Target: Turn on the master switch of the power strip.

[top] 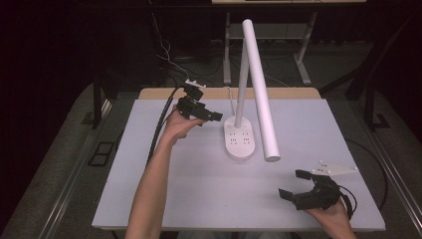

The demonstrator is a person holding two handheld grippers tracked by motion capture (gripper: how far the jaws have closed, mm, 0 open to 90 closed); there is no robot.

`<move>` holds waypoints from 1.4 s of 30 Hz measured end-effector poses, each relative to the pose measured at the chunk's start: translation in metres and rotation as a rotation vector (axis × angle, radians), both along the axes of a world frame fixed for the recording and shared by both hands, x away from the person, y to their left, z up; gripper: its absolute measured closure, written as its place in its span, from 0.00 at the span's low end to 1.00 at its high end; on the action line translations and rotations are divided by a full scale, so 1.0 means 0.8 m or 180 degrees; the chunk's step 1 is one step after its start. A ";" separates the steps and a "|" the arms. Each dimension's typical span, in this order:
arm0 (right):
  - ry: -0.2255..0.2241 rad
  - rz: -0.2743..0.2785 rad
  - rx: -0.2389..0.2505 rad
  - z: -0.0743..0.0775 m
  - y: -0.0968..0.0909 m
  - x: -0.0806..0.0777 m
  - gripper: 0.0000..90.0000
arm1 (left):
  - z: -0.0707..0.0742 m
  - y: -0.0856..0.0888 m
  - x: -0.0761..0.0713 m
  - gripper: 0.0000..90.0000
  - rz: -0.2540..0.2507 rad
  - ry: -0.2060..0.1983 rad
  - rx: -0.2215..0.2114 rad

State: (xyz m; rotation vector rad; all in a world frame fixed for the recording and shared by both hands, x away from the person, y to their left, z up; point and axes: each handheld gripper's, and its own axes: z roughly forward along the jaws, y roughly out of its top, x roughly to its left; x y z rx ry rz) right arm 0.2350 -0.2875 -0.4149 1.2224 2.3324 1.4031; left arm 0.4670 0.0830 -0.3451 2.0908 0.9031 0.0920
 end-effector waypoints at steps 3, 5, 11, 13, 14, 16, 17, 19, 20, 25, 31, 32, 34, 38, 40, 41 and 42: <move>-0.0009 -0.0010 0.0003 0.000 -0.001 0.000 0.00 | -0.007 -0.002 0.005 0.09 0.0042 0.0052 -0.0061; -0.0002 -0.0020 0.0007 0.000 -0.002 0.000 0.00 | -0.011 -0.003 0.007 0.10 0.0071 0.0078 -0.0089; -0.0006 -0.0014 0.0005 0.000 -0.003 0.000 0.00 | -0.023 -0.009 0.013 0.14 0.0118 0.0138 -0.0178; -0.0007 -0.0013 0.0003 0.000 -0.003 0.000 0.00 | -0.027 -0.012 0.015 0.15 0.0117 0.0149 -0.0190; -0.0008 -0.0013 0.0000 0.000 -0.004 0.000 0.00 | -0.030 -0.013 0.015 0.17 0.0142 0.0159 -0.0225; -0.0001 -0.0018 -0.0003 0.000 -0.003 0.000 0.00 | -0.034 -0.016 0.016 0.19 0.0201 0.0168 -0.0311; 0.0016 -0.0031 -0.0018 -0.001 -0.003 0.000 0.00 | -0.036 -0.017 0.017 0.22 0.0220 0.0164 -0.0362; 0.0016 -0.0034 -0.0029 -0.001 -0.003 0.000 0.00 | -0.038 -0.018 0.017 0.24 0.0249 0.0148 -0.0393; 0.0015 -0.0035 -0.0035 -0.001 -0.003 0.000 0.00 | -0.039 -0.019 0.017 0.27 0.0283 0.0146 -0.0435; 0.0030 -0.0052 -0.0033 -0.001 -0.004 0.001 0.00 | -0.043 -0.021 0.018 0.45 0.0320 0.0120 -0.0498; 0.0039 -0.0050 -0.0048 -0.002 -0.004 0.001 0.00 | -0.051 -0.029 0.018 0.70 0.0285 0.0148 -0.0562; 0.0033 -0.0041 -0.0050 -0.003 -0.004 0.002 0.00 | -0.052 -0.030 0.019 0.77 0.0288 0.0169 -0.0561; 0.0046 -0.0036 -0.0053 -0.003 -0.004 0.002 0.00 | -0.055 -0.034 0.019 0.81 0.0331 0.0204 -0.0572; 0.0039 -0.0038 -0.0055 -0.003 -0.003 0.002 0.00 | -0.059 -0.038 0.021 0.96 0.0352 0.0248 -0.0575; 0.0046 -0.0024 -0.0068 -0.004 -0.003 0.003 0.00 | -0.063 -0.041 0.022 0.99 0.0331 0.0236 -0.0536; 0.0047 -0.0023 -0.0067 -0.004 -0.002 0.003 0.00 | -0.064 -0.043 0.021 0.99 0.0330 0.0243 -0.0513; 0.0047 -0.0021 -0.0064 -0.004 -0.002 0.003 0.00 | -0.066 -0.045 0.021 0.99 0.0335 0.0255 -0.0495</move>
